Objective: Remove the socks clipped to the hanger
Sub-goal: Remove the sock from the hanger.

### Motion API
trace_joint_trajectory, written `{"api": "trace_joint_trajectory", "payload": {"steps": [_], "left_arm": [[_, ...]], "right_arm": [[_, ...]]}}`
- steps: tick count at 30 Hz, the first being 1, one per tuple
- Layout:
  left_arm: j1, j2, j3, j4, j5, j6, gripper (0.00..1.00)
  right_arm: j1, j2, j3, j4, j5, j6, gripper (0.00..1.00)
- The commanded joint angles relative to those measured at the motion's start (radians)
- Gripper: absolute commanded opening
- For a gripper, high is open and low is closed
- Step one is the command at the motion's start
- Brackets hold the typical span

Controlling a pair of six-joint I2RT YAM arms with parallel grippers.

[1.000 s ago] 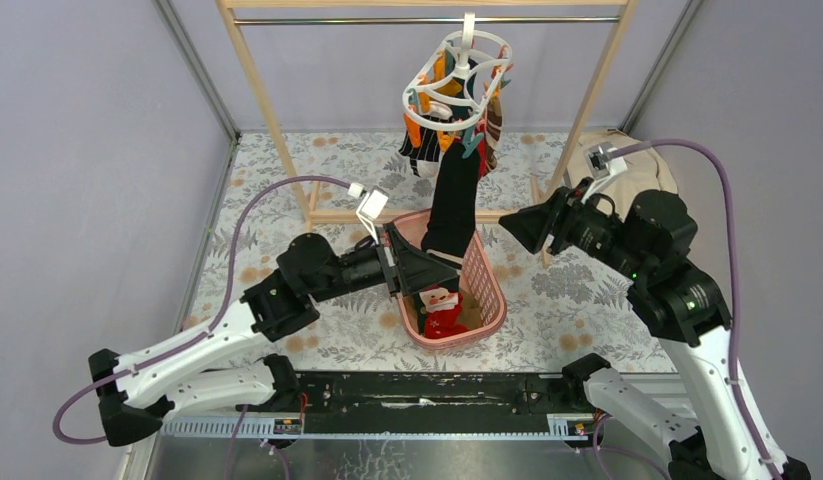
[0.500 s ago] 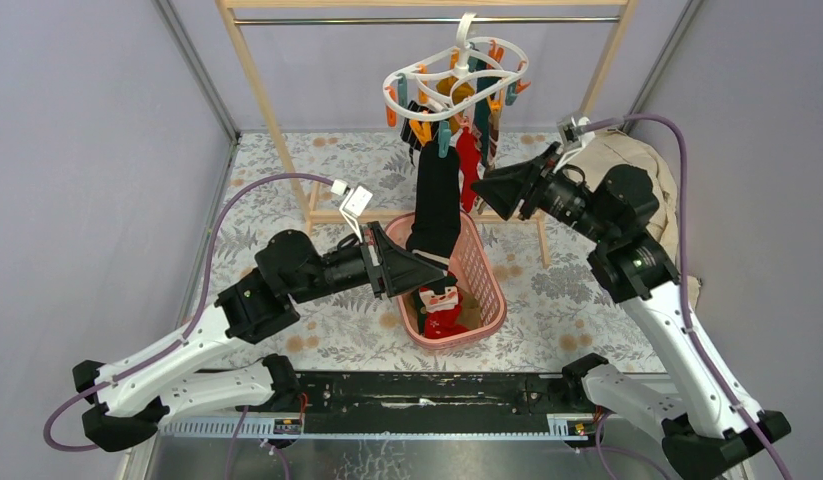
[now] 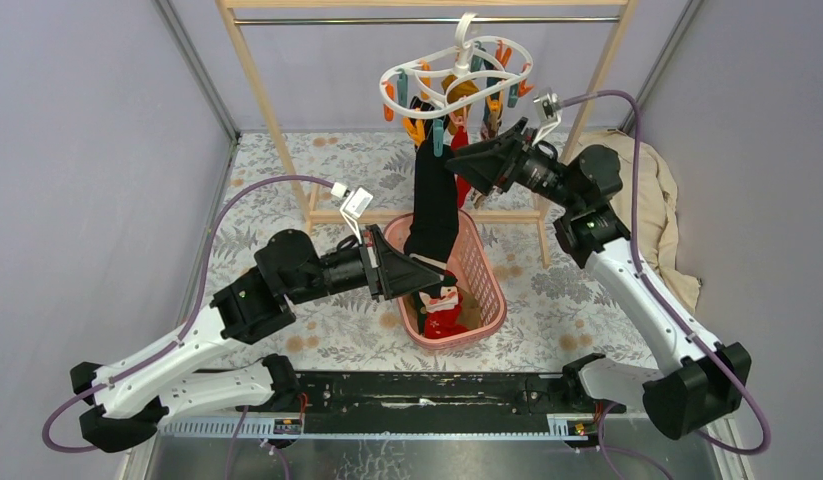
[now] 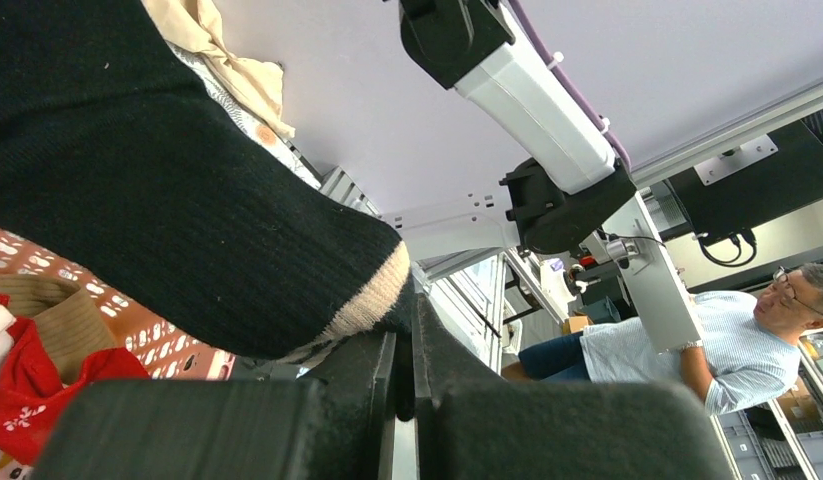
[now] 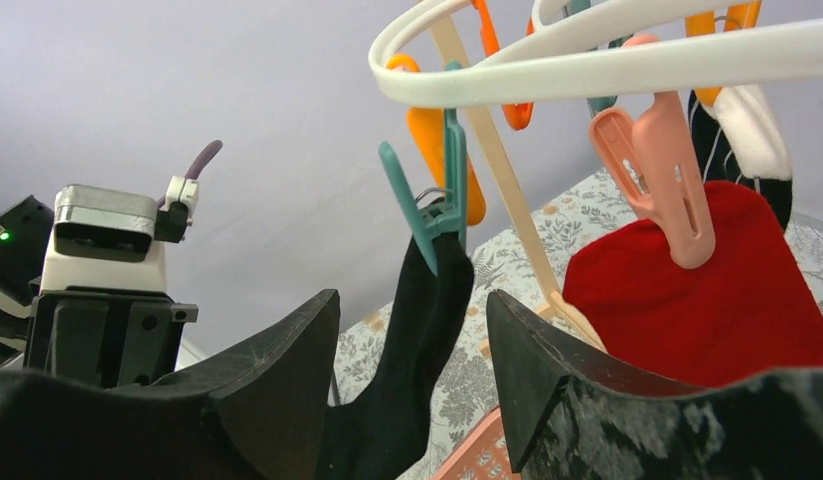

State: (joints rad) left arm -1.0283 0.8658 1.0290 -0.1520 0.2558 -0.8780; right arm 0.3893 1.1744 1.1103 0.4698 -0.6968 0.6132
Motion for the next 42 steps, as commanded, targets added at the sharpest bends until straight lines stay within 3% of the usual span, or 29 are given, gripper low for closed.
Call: {"api": "trace_joint_trajectory", "payload": {"steps": [1,18,42], "left_arm": [[-0.007,-0.018,0.042,-0.007,0.023,-0.009,0.06],[-0.007,-0.001,0.078,-0.013,0.061,-0.018,0.06],[-0.007,-0.004,0.080,-0.021,0.068,-0.019,0.06]], "right_arm": [[-0.012,0.035,0.074,0.157,-0.049,0.044,0.63],[-0.026,0.115,0.147,0.148,-0.032,0.003,0.66],[-0.107,0.073,0.092,0.258,-0.117,0.114,0.63]]}}
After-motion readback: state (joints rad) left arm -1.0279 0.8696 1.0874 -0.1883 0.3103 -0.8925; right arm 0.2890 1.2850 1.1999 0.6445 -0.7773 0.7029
